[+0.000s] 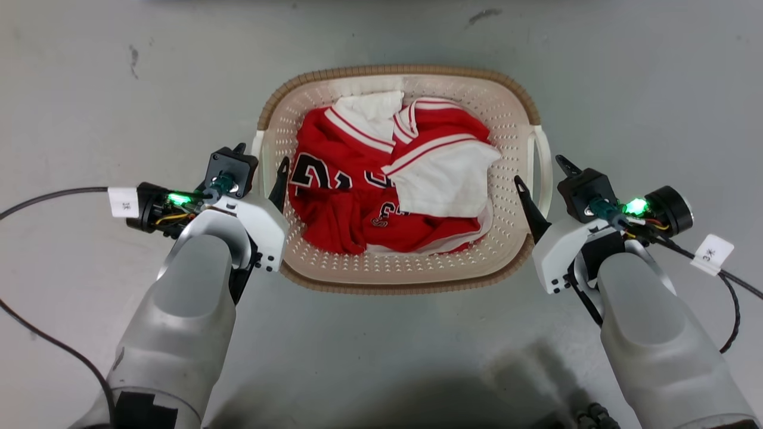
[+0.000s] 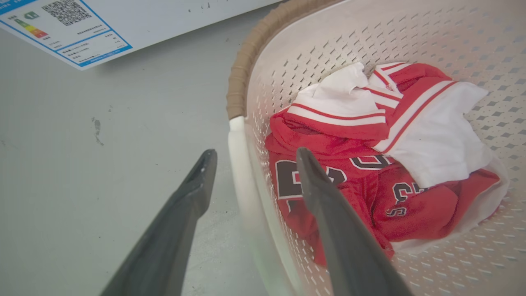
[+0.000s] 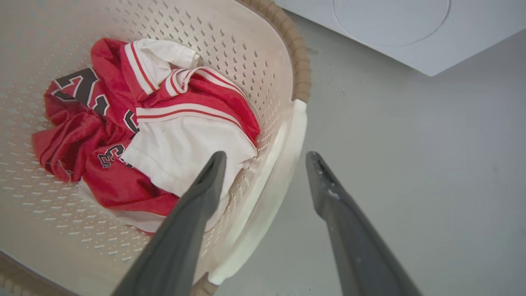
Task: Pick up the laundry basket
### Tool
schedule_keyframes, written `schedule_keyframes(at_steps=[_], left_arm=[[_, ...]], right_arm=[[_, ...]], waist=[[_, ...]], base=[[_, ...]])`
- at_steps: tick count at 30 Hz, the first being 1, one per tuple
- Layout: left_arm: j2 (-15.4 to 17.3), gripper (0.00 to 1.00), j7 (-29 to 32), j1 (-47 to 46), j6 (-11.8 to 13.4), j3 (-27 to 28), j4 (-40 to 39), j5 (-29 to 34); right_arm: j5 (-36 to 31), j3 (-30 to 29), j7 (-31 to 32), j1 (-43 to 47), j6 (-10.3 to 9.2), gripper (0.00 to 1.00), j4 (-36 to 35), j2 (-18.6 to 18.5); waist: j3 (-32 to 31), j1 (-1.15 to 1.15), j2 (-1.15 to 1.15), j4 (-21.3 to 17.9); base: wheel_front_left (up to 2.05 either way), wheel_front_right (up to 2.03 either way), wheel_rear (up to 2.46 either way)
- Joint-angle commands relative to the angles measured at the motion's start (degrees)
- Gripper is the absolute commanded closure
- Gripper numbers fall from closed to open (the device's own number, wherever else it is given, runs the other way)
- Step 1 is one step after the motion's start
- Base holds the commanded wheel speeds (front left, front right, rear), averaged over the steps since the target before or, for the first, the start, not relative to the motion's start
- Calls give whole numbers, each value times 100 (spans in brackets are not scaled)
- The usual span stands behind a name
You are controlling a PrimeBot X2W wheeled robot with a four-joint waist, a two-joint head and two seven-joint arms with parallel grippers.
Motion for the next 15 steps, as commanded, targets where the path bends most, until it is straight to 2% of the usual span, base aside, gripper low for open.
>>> schedule_keyframes(at_steps=[1,8,15], left_arm=[[-15,0,-14,-146,-11,-37,90,9],[-118,0,-14,-470,-27,-264,500,-22],[-190,0,-14,-677,-37,-472,807,-83]], right_arm=[[-32,-14,-13,-160,-6,0,96,5],[-17,-87,-13,-536,-5,0,729,6],[46,-69,-13,-756,-6,0,897,6]], waist=[[191,-1,0,22],[519,-1,0,104],[706,-1,0,138]], base=[[0,0,0],[0,0,0],[0,0,0]])
